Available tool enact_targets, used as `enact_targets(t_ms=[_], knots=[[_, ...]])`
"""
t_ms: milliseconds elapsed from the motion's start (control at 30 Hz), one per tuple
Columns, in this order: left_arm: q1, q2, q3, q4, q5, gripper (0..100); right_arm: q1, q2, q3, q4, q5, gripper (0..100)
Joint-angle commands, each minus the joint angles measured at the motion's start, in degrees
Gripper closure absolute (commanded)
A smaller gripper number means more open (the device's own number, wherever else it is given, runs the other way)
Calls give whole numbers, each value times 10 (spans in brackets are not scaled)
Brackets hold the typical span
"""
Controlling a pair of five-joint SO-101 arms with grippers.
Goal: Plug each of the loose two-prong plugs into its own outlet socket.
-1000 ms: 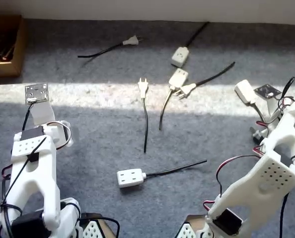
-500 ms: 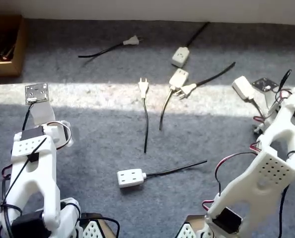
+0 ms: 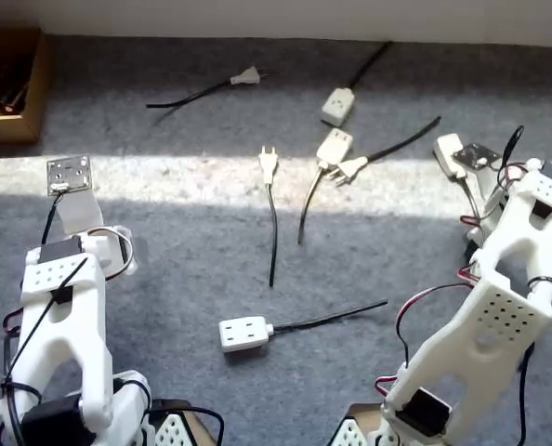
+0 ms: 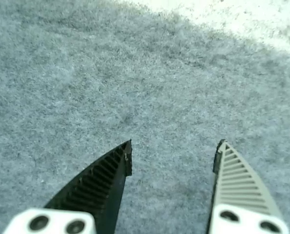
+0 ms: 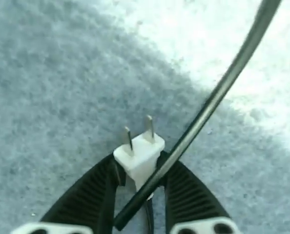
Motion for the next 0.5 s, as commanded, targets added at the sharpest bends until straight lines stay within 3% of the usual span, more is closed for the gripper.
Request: enact_targets(t_ms=[0, 200, 467], knots=[[7, -16, -3, -8, -4, 723, 29, -3, 5, 28, 2, 914], [7, -16, -3, -8, -4, 723, 28, -21, -13, 197, 3, 806], [7, -16, -3, -8, -4, 723, 58, -44, -13, 194, -15, 803]])
